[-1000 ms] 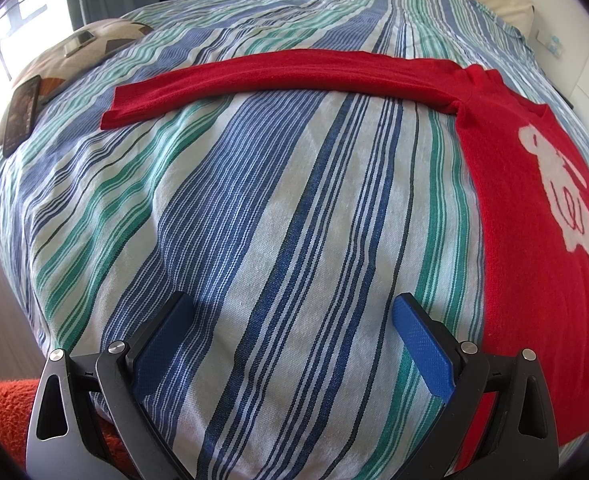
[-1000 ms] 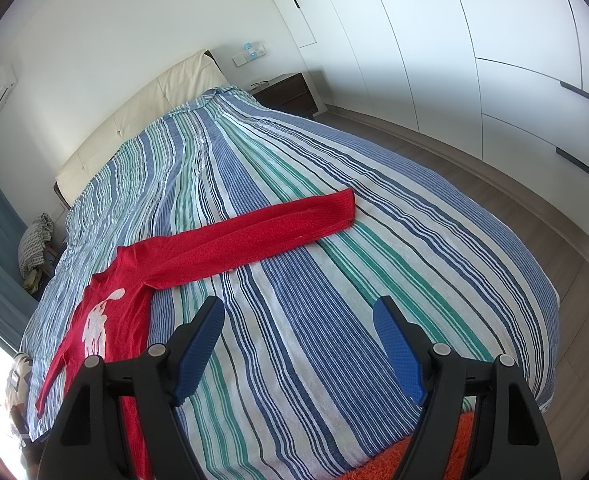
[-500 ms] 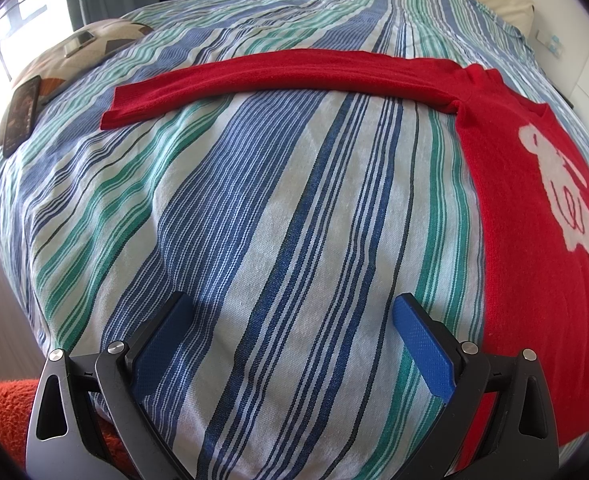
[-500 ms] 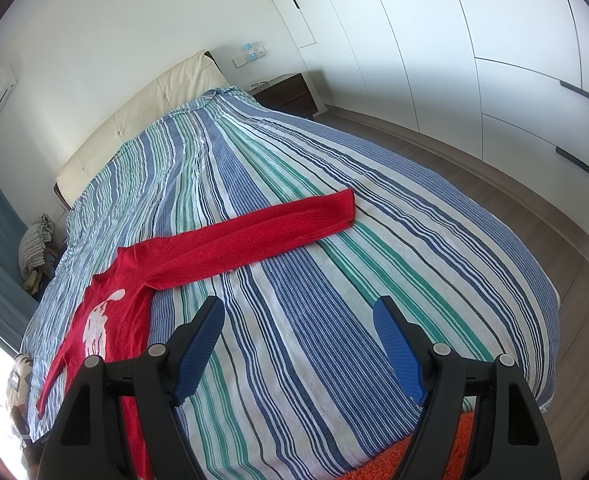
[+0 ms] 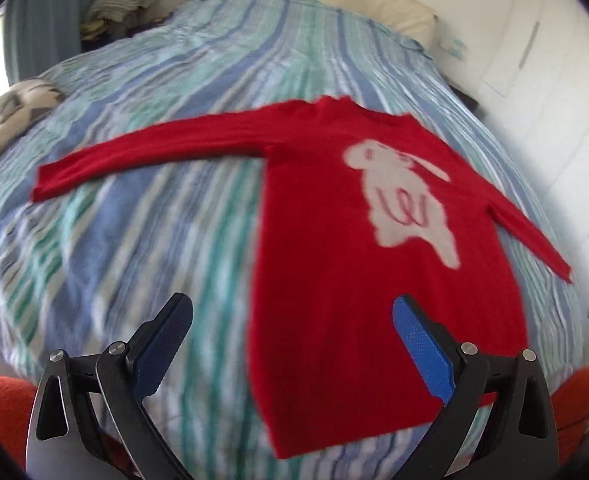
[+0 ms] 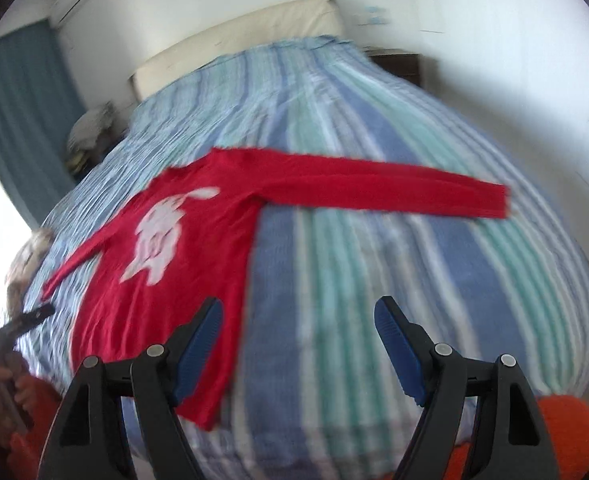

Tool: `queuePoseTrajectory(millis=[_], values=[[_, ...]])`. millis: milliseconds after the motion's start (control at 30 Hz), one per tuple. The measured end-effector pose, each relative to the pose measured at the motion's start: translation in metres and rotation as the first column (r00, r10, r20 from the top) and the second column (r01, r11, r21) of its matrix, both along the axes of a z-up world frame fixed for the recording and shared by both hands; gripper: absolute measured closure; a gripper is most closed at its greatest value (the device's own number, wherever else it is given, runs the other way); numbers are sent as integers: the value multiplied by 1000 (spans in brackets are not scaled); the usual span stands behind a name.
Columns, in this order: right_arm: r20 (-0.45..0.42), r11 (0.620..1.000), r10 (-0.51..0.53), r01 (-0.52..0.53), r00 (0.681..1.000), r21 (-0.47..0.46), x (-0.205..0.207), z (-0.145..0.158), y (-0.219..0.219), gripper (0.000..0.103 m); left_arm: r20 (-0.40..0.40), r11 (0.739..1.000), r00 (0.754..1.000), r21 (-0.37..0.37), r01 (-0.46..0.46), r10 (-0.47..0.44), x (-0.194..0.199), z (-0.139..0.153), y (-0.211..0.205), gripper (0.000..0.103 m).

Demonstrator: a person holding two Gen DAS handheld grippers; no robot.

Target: Fold small clothes

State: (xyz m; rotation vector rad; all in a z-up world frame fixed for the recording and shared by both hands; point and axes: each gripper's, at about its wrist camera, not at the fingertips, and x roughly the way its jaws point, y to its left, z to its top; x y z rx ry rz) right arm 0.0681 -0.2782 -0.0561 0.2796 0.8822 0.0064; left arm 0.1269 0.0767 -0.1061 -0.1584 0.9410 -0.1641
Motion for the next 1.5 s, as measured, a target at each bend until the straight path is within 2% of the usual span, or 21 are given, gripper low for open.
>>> queuePoseTrajectory(millis=[33,100,200,267,333,400,500,567,667,733,833,933,1100,1133,1167,1200,1500], values=[[-15,997,78,-78,997,5,15,-7,26,26,-33,999,998,-15,50,-50,3,-8,-15,2],[-84,983,186,-185,979,14,42,-28,67,26,-89,996,992,-2,88,-88,7,-25,-30,2],[-250,962,265,-272,931,5,65,-75,101,26,-210,987,974,122,109,-82,4,-61,-34,3],[-370,957,268,-290,890,-5,67,-107,108,25,-257,977,964,180,118,-69,-7,-75,-27,1],[-348,953,271,-301,897,-34,57,-106,105,21,-269,976,960,176,126,-76,-25,-76,-11,1],[-410,956,249,-289,877,-38,48,-108,98,20,-309,976,949,175,128,-68,-37,-75,1,1],[-440,971,201,-239,875,-31,31,-106,81,20,-323,982,945,160,104,-48,-53,-69,16,3],[-421,983,148,-179,895,-33,17,-98,74,20,-275,992,961,113,60,-27,-61,-54,28,3],[-306,999,25,-33,952,-22,9,-75,48,20,-132,999,990,25,-42,45,-73,-23,53,3],[-230,998,-55,56,972,-1,9,-63,32,20,-70,994,991,12,-112,113,-74,-12,67,2],[-161,990,-137,141,977,14,10,-54,23,20,-59,979,977,-11,-206,205,-74,-9,89,2],[-111,986,-163,165,980,16,8,-49,23,20,-42,963,963,-32,-266,265,-78,-4,105,3],[-17,986,-167,167,986,3,8,-31,19,20,0,951,952,-41,-306,306,-74,0,95,3],[-12,986,-165,165,986,0,8,-29,19,20,-5,952,952,-36,-305,305,-71,-2,92,3],[-13,987,-163,163,987,-1,-15,-26,11,20,-10,953,954,-33,-301,301,-71,-3,92,3],[-17,987,-160,160,987,-2,-19,-25,6,20,-13,954,955,-29,-297,297,-69,-6,88,2],[-25,988,-156,156,987,0,-20,-29,7,20,2,961,961,-7,-278,278,-68,-4,81,2]])
